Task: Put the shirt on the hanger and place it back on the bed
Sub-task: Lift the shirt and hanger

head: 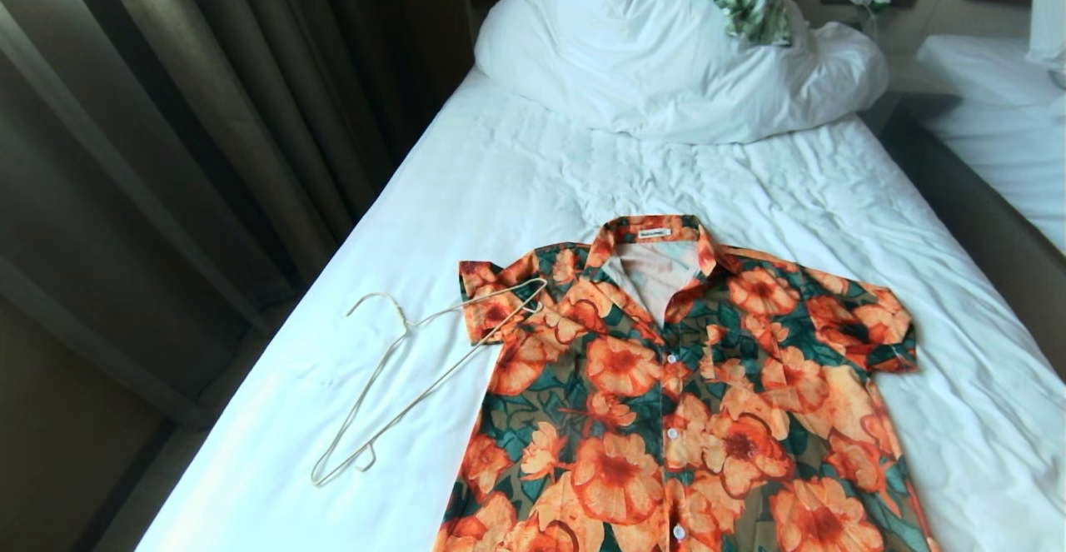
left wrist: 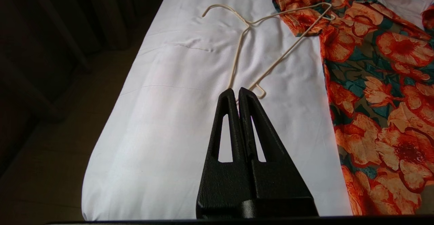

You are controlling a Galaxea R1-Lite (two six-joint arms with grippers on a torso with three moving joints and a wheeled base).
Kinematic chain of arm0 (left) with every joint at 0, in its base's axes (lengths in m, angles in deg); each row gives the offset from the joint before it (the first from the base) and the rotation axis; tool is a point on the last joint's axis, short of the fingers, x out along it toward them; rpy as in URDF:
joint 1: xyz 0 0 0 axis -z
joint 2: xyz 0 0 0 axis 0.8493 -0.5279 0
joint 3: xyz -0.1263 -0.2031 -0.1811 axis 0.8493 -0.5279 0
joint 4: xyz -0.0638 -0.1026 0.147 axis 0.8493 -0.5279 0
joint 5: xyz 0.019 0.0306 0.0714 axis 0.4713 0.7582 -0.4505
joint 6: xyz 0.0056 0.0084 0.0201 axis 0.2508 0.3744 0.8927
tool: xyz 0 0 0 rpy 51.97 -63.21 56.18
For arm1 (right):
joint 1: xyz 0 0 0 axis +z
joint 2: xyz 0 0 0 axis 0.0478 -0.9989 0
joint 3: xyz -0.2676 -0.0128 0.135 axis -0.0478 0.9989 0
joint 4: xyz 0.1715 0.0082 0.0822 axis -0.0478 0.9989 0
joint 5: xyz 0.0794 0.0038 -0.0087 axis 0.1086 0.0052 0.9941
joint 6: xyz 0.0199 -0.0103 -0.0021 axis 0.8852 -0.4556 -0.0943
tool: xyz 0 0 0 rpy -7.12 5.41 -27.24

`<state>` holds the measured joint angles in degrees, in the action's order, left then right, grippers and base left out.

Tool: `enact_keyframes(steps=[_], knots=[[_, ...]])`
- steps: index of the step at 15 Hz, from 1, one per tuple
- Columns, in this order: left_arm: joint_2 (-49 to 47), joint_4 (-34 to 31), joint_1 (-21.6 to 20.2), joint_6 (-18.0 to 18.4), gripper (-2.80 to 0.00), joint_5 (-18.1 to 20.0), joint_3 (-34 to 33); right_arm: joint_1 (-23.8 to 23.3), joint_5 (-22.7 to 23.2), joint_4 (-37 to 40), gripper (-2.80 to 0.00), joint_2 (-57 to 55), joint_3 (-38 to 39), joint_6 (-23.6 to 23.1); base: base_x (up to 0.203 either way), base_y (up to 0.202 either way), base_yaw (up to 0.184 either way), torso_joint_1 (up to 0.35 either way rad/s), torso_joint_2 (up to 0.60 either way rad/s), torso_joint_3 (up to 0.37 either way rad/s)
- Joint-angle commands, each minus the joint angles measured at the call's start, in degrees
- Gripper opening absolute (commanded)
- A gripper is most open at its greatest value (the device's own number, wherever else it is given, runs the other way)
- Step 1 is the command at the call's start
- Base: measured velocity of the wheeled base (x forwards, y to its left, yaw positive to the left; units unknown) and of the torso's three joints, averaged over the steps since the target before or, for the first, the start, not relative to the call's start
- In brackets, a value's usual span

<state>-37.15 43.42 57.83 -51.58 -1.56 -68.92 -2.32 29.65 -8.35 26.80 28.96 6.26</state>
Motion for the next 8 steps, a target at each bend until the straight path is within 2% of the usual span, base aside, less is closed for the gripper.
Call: enact_keyframes(steps=[1, 8], knots=[[0.02, 0.02, -0.05, -0.04, -2.8, -0.02, -0.35, 0.02, 0.0, -0.01, -2.8, 0.04, 0.0, 0.03, 0.0, 0.0, 0.0, 0.0, 0.0, 0.0], [-0.05, 0.02, -0.05, -0.04, -2.8, -0.02, -0.35, 0.02, 0.0, -0.01, -2.8, 0.04, 0.0, 0.03, 0.0, 0.0, 0.0, 0.0, 0.0, 0.0]])
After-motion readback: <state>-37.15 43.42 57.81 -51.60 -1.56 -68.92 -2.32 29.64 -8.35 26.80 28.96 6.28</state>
